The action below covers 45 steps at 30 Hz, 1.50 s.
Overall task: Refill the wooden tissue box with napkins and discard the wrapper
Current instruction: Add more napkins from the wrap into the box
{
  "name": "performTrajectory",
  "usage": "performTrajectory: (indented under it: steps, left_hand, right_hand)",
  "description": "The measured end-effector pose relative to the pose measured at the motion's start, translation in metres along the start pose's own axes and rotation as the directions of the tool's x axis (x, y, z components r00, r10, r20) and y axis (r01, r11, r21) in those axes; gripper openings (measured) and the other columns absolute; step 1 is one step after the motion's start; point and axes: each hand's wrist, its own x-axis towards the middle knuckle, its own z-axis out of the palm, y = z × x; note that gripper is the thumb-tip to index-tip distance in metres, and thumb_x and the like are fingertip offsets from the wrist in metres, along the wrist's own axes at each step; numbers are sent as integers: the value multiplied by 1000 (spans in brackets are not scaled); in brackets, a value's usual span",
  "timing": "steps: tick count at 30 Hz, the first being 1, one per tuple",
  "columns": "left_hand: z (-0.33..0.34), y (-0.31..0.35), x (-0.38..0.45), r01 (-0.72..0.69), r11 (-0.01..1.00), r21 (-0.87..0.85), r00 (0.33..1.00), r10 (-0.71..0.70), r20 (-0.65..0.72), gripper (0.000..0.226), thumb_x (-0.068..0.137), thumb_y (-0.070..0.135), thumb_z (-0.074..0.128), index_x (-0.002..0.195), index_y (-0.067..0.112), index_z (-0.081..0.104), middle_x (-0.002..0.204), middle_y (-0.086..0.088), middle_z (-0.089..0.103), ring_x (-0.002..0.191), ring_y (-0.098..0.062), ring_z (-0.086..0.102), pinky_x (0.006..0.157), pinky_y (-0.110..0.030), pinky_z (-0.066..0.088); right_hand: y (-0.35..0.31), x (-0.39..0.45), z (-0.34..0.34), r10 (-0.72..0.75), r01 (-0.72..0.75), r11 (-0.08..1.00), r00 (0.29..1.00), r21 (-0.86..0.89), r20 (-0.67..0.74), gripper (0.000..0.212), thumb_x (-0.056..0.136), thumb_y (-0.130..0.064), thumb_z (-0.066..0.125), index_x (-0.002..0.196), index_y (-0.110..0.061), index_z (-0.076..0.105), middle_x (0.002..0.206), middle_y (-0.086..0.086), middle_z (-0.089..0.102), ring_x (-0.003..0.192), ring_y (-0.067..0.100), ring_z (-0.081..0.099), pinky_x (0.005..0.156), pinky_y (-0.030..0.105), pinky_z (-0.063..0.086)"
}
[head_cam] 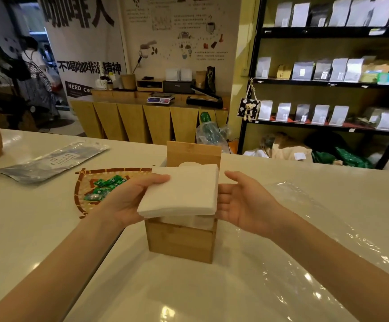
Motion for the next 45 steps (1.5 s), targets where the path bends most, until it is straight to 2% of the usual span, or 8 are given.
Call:
performTrajectory:
  steps: [4, 10, 15, 28, 31, 37, 42, 45]
  left_hand:
    - [-3, 0, 3, 42, 996, 77, 997, -37, -60, 38, 60, 12, 63, 98, 15, 58, 77, -11, 74, 81, -26, 67, 54, -34, 59]
    - [-10, 0, 5, 37, 996, 82, 996, -30, -88, 15, 83, 17, 54, 97, 15, 56, 90, -11, 71, 90, -26, 64, 67, -40, 58]
    - [-9, 6, 14, -14, 967, 254, 987, 54, -152, 26, 88, 17, 52, 113, 9, 56, 98, -8, 71, 92, -21, 65, 68, -31, 59]
    - [-9, 9, 26, -93, 630, 771, 909, 369, -192, 9, 83, 24, 61, 84, 32, 65, 81, 18, 58, 78, -4, 55, 63, -18, 43]
    - [-12, 12, 24, -31, 604, 796, 943, 282, -178, 5, 80, 33, 62, 78, 37, 60, 83, 19, 55, 80, -5, 51, 62, -19, 38]
    - [-14, 12, 19, -4, 602, 798, 943, 268, -197, 20, 78, 15, 67, 88, 32, 61, 84, 12, 58, 85, -7, 52, 94, -32, 37]
    - [-16, 7, 21, -68, 582, 811, 907, 375, -192, 22, 74, 13, 71, 83, 25, 55, 79, 7, 66, 81, -8, 57, 88, -34, 39]
    - [-17, 5, 22, -98, 456, 885, 892, 435, -126, 15, 75, 12, 71, 77, 23, 61, 84, 6, 67, 83, -7, 58, 77, -27, 41]
  right_hand:
    - [-4, 10, 5, 54, -51, 994, 998, -95, 31, 58, 91, -51, 32, 117, -5, 55, 96, 11, 69, 89, 24, 66, 69, 35, 56]
    - [-7, 17, -1, -92, 78, 928, 995, -364, -21, 36, 84, -31, 60, 114, -11, 58, 107, 10, 69, 97, 23, 67, 74, 35, 58]
    - [-8, 17, -2, -150, 84, 874, 984, -479, -101, 28, 82, -17, 66, 107, -7, 61, 98, 9, 70, 86, 20, 70, 66, 30, 61]
    - [3, 14, -2, -352, 205, 813, 919, -546, -179, 23, 80, -12, 68, 100, -15, 56, 89, 8, 69, 67, 16, 68, 46, 23, 56]
    - [6, 17, -2, -447, 248, 731, 878, -635, -171, 20, 78, -13, 68, 96, -18, 60, 92, 12, 70, 75, 17, 67, 53, 26, 57]
    - [11, 22, -5, -499, 241, 665, 848, -707, -180, 16, 74, -17, 73, 88, -20, 66, 88, 10, 73, 84, 18, 67, 76, 31, 51]
    - [11, 23, -2, -533, 230, 588, 832, -776, -157, 13, 74, -21, 73, 81, -24, 62, 89, 4, 69, 84, 16, 63, 78, 34, 50]
    - [9, 23, -1, -552, 212, 500, 825, -840, -121, 12, 75, -23, 73, 80, -24, 62, 89, 1, 68, 79, 13, 60, 77, 34, 51]
